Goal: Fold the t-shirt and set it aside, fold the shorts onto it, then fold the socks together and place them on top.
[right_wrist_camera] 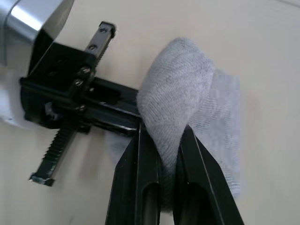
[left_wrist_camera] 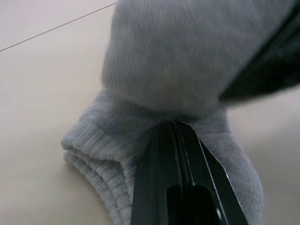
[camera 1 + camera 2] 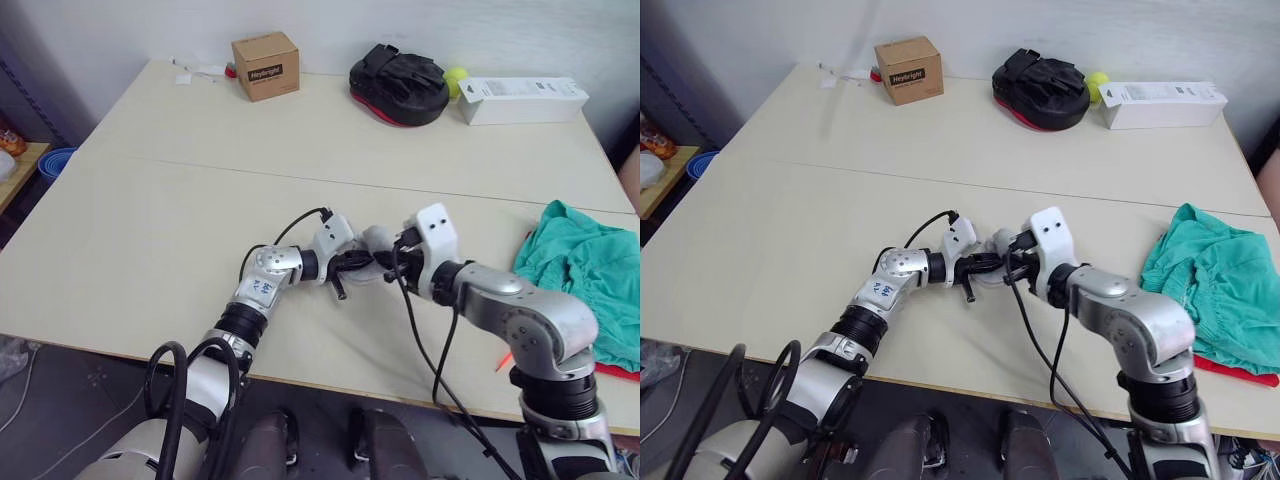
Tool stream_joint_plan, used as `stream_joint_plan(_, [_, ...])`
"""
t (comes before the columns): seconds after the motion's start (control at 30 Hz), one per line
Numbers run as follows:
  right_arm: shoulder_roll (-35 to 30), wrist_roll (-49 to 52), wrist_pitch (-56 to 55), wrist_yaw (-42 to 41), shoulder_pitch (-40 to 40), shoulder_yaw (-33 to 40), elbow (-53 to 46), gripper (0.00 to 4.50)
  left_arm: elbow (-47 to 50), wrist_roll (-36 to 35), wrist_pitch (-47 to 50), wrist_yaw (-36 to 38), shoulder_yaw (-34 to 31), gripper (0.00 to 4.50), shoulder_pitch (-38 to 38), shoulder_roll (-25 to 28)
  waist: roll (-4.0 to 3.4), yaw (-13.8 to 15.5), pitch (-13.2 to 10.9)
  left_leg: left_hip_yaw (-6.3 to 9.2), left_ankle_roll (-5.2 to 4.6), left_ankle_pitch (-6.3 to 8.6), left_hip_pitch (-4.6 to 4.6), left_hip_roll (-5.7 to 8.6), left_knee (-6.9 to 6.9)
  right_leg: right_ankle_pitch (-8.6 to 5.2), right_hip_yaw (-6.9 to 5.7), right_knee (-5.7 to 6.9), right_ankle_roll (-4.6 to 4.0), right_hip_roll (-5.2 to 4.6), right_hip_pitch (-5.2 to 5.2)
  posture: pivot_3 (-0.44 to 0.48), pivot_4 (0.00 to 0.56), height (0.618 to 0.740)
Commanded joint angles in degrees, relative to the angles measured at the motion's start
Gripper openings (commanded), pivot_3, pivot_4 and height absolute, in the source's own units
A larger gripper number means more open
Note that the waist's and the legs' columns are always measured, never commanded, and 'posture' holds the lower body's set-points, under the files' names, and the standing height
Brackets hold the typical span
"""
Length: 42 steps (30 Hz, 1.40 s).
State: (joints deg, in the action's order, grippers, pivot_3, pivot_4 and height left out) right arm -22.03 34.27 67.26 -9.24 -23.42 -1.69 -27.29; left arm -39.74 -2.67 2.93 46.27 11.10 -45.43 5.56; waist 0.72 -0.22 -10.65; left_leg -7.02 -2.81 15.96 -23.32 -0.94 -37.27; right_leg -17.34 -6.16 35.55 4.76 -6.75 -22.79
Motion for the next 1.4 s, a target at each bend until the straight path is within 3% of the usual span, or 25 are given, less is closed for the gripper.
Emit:
stream_joint_plan(0.03, [0.0, -4.1, -4.1, 0.1, 1.8, -2.9, 1.1, 0.01, 3.0, -0.5, 1.2, 0.4, -0.9, 0.0, 1.8, 1.9, 0.0, -0.1, 0.0, -0.02, 0.0, 0.0, 0.0, 0.01, -0.01, 0.0, 0.01, 0.0, 0.0, 0.0, 0.0, 0.0, 0.15, 0.74])
stream_joint_plan(0.13, [-0.4, -7.2, -7.6, -0.7, 2.9, -4.4, 2.8, 0.01, 6.2, -1.6, 2.2, 1.8, -1.5, 0.0, 2.8, 3.6, 0.0, -0.3, 0.0, -0.04, 0.01, 0.0, 0.02, 0.01, -0.02, 0.0, 0.03, 0.03, 0.0, 0.01, 0.0, 0.0, 0.15, 0.74])
stream_joint_plan(0.33, [0.9, -8.0, -13.3, -4.5, 3.4, -3.6, 4.4, 1.84, 11.0, -3.8, 4.6, 4.9, -2.8, 0.0, 4.0, 7.3, 0.0, -0.1, 0.0, -0.02, 0.07, -0.05, 0.03, 0.0, -0.02, 0.0, 0.01, 0.06, 0.0, 0.02, 0.0, 0.0, 0.15, 0.74])
stream_joint_plan(0.57, [0.2, -2.2, -18.4, -15.9, 3.1, -1.1, 3.7, 4.27, 13.5, -6.8, 7.7, 10.2, -5.1, 0.0, 3.3, 13.1, 0.0, -0.1, 0.0, -0.02, 0.08, -0.05, 0.01, 0.01, 0.02, 0.0, 0.0, 0.05, 0.0, 0.04, 0.0, 0.0, 0.15, 0.74])
stream_joint_plan(0.77, [-1.5, 7.3, -20.0, -24.7, 3.4, 7.2, 3.5, 4.27, 13.2, -8.7, 7.0, 12.2, -7.1, 0.0, 2.1, 14.3, 0.01, 0.2, 0.0, 0.01, 0.04, -0.03, -0.02, 0.02, 0.02, 0.0, -0.03, 0.05, 0.0, 0.03, 0.03, 0.0, 0.15, 0.74])
stream_joint_plan(0.93, [-1.7, 12.1, -23.2, -28.3, 3.0, 15.4, 10.0, 4.1, 16.2, -12.0, 7.5, 14.1, -7.8, 0.0, 1.7, 12.1, 0.02, 0.2, 0.0, 0.01, 0.01, -0.01, -0.02, 0.03, 0.02, 0.01, -0.05, 0.04, 0.02, 0.02, 0.1, 0.0, 0.15, 0.74])
stream_joint_plan(1.0, [-2.1, 10.1, -26.5, -29.7, 2.6, 15.9, 13.7, 3.65, 16.4, -12.3, 7.1, 13.8, -7.2, 0.0, 1.0, 10.3, 0.02, 0.2, 0.0, 0.01, 0.01, -0.01, -0.01, 0.04, 0.01, 0.01, -0.06, 0.03, 0.02, 0.02, 0.11, 0.0, 0.15, 0.74])
stream_joint_plan(1.33, [-0.8, -14.1, -51.4, -26.9, 0.7, 5.1, 29.4, 0.12, 6.5, -7.5, 2.7, 8.6, -3.1, 0.0, -5.8, 0.0, 0.03, -0.1, 0.0, -0.1, 0.08, -0.06, 0.02, 0.05, 0.0, 0.01, -0.01, 0.09, 0.02, 0.12, 0.07, 0.0, 0.15, 0.74])
stream_joint_plan(1.4, [0.0, -16.0, -53.7, -26.7, 0.6, 4.0, 30.8, 0.05, 5.0, -6.3, 2.8, 7.2, -2.3, 0.0, -5.7, -0.6, 0.03, -0.2, 0.0, -0.13, 0.12, -0.1, 0.02, 0.03, 0.0, 0.01, 0.0, 0.13, 0.03, 0.17, 0.06, 0.0, 0.15, 0.74])
